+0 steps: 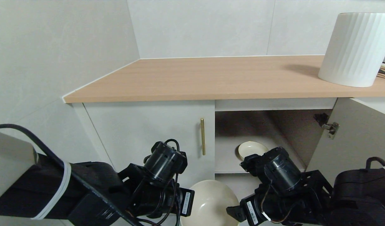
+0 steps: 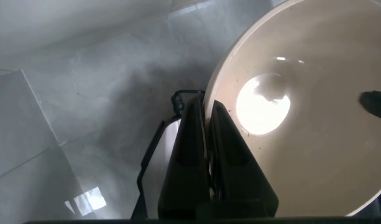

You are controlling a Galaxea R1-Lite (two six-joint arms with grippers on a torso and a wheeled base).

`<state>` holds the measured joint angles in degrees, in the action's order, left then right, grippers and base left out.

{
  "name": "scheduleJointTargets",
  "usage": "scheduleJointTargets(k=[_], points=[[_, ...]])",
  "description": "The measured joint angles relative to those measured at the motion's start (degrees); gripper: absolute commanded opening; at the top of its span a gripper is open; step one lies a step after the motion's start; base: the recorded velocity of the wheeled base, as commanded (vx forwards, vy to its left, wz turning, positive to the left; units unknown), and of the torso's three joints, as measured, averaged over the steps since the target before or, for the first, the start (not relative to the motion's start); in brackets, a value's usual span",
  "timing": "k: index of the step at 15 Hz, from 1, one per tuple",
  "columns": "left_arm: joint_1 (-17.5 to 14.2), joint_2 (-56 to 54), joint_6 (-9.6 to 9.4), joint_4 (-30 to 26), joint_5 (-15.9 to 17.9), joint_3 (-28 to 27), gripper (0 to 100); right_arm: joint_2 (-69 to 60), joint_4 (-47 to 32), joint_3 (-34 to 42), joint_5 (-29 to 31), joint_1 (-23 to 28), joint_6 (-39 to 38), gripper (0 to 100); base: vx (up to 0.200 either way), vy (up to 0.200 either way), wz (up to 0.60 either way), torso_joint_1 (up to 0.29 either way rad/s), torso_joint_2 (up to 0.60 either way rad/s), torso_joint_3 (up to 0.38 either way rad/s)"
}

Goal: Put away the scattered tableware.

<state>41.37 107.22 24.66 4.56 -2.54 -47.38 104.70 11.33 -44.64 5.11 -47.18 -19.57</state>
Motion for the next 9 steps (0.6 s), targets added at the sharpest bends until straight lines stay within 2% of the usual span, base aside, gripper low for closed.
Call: scheduleJointTargets(k=[1,2,9], points=[[0.0,0.1,0.00,0.0,0.0,0.0,0,-0.2,0.0,0.0,0.0,-0.1,0.0,100,0.000,0.000,0.00,0.000,0.00,0.000],[0.0,0.3,0.00,0.0,0.0,0.0,0,-0.4,-0.1,0.2,-0.1,-0.3,0.0,0,0.000,0.000,0.00,0.000,0.00,0.000],[0.0,0.2,0.05,0.1,0.2,0.0,0,-0.5,0.1,0.1,-0.2,-0.4,0.0,0,0.000,0.000,0.00,0.000,0.00,0.000]])
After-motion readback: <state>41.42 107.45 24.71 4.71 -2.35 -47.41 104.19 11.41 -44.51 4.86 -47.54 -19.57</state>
